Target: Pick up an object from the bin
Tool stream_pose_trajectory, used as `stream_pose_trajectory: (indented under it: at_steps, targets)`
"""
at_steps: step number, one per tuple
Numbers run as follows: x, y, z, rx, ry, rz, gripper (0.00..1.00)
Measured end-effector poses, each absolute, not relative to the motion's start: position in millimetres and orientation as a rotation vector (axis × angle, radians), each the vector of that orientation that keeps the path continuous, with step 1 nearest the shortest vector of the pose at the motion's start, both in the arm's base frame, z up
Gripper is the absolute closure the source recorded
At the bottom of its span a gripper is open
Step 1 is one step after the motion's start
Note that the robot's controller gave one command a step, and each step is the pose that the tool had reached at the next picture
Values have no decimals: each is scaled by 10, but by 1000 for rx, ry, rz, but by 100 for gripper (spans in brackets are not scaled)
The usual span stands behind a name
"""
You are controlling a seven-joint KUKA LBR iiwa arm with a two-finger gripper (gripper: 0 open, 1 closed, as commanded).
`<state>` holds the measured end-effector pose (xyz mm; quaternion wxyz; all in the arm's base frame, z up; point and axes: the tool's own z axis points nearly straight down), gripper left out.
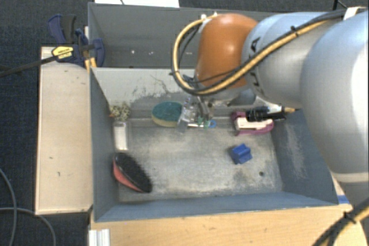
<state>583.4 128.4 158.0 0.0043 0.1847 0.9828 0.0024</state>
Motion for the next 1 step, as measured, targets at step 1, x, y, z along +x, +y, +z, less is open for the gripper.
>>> stream_pose_trajectory:
  at_steps: [1]
  targets:
    - [5743,1238,2552,598,3075,6,100]
